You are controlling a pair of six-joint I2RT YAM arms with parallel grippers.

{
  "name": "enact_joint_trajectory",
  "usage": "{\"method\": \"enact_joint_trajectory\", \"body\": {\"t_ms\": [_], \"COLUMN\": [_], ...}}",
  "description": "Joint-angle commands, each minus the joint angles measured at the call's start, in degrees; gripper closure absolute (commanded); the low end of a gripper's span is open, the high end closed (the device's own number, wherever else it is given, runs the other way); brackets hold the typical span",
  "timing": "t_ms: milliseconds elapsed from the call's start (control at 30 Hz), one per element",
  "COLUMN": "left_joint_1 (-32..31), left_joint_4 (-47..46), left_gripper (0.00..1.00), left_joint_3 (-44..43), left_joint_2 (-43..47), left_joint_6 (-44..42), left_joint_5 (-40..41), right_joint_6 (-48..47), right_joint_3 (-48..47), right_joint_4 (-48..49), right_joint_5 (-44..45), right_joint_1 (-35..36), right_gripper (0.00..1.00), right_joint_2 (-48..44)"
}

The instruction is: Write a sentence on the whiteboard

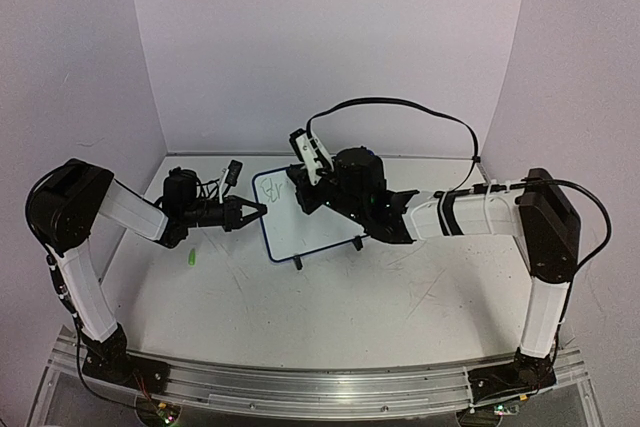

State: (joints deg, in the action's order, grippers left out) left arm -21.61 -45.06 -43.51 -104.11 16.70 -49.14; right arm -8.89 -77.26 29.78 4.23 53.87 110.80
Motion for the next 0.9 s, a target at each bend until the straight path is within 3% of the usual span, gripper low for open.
{"method": "enact_joint_trajectory", "body": {"t_ms": [0,867], "left_joint_1": [-0.2,-0.37], "left_joint_4": [3.11,3.77], "left_gripper": [1.0,1.0], "left_joint_3": [-0.96,-1.67], "left_joint_2": [1.24,0.75], "left_joint_6": [-3.93,-4.13], "left_joint_5": [3.18,3.67], "right_joint_6": [1.41,3.5], "right_joint_3": [-2.68,-3.27], "right_joint_4": [0.51,0.21], "right_joint_5": [0.19,-2.33], "right_joint_1": [-0.74,-2.01], "right_gripper": [1.0,1.0], "right_joint_2": [0.85,1.69]}}
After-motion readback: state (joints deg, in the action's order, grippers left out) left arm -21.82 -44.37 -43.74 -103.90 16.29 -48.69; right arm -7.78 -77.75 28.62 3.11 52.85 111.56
